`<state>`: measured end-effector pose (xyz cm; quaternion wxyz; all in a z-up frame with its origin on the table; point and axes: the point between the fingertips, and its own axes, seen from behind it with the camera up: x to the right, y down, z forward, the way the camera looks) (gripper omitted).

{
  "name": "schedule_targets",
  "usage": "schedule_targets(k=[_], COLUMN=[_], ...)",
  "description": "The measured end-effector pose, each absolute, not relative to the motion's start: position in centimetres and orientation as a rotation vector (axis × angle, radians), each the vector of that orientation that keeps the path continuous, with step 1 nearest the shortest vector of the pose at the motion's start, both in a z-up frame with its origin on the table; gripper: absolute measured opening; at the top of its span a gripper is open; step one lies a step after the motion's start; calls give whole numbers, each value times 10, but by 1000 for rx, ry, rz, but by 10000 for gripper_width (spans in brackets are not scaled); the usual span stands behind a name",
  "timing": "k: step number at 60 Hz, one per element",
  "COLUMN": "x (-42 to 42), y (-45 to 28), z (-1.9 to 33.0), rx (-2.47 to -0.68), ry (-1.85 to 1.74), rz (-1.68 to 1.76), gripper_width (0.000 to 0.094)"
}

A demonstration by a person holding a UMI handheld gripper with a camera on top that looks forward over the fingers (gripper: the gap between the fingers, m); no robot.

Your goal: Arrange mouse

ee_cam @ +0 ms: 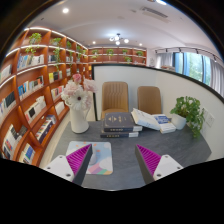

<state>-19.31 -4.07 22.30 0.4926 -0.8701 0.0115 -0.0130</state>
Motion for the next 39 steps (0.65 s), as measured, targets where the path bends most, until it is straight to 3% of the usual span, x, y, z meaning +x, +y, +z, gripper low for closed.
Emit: schedule_targets(k=[19,39], x=[-129,-97], y=[-133,-162], z=[220,221], rx=[-2131,-2129], ry=[70,102], rz=[-35,-28], gripper_width=[855,852])
